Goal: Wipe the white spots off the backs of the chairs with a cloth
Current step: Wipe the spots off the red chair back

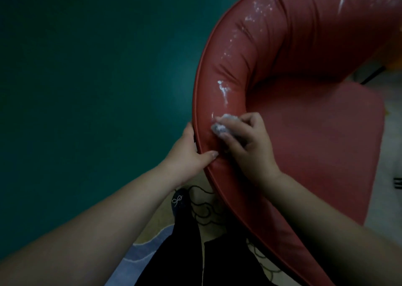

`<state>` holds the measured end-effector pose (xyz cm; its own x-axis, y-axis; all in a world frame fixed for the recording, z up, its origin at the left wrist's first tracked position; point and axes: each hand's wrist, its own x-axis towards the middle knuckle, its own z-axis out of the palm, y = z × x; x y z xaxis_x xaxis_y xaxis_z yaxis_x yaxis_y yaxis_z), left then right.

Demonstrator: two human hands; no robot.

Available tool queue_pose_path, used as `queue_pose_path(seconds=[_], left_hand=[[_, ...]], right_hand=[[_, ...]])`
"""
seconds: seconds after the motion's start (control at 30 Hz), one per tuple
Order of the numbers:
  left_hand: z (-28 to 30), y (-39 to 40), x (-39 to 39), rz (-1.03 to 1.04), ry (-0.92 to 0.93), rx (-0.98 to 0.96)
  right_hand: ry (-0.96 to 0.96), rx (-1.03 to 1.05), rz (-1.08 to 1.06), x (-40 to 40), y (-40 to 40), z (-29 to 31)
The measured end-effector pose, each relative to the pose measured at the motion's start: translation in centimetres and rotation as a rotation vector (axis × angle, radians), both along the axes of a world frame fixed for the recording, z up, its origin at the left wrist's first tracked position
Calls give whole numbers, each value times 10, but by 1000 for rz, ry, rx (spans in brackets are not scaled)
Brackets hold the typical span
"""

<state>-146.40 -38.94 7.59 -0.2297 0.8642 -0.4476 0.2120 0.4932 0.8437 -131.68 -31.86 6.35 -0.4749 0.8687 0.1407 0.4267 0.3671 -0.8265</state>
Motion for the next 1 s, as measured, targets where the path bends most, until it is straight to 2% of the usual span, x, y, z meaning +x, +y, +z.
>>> queue_pose_path(seconds=[0.13, 0.23, 0.43, 0.57, 0.67, 0.73, 0.87, 1.0], left_hand=[[2, 1, -4, -84, -33, -7], [0, 2, -9, -142, -23, -16], [-4, 0, -15, -205, -95, -70], [-5, 2, -17, -216, -109, -68], [-6, 4, -19, -228, -102, -77], [-7, 4, -19, -233, -113, -83], [-4, 6, -19, -249, -130, -102], [-2, 9, -21, -277, -139, -156]], right_hand=[[-13, 49, -104, -20, 19, 3], [25, -26, -242, -46, 41, 7], [-91, 34, 66, -4, -9, 8], [-126, 117, -29, -22, 11, 11], [-72, 62, -184, -45, 34, 10], [-70, 58, -138, -37, 27, 5], [-101, 56, 82, 2, -2, 4], [-110, 121, 76, -13, 16, 8]])
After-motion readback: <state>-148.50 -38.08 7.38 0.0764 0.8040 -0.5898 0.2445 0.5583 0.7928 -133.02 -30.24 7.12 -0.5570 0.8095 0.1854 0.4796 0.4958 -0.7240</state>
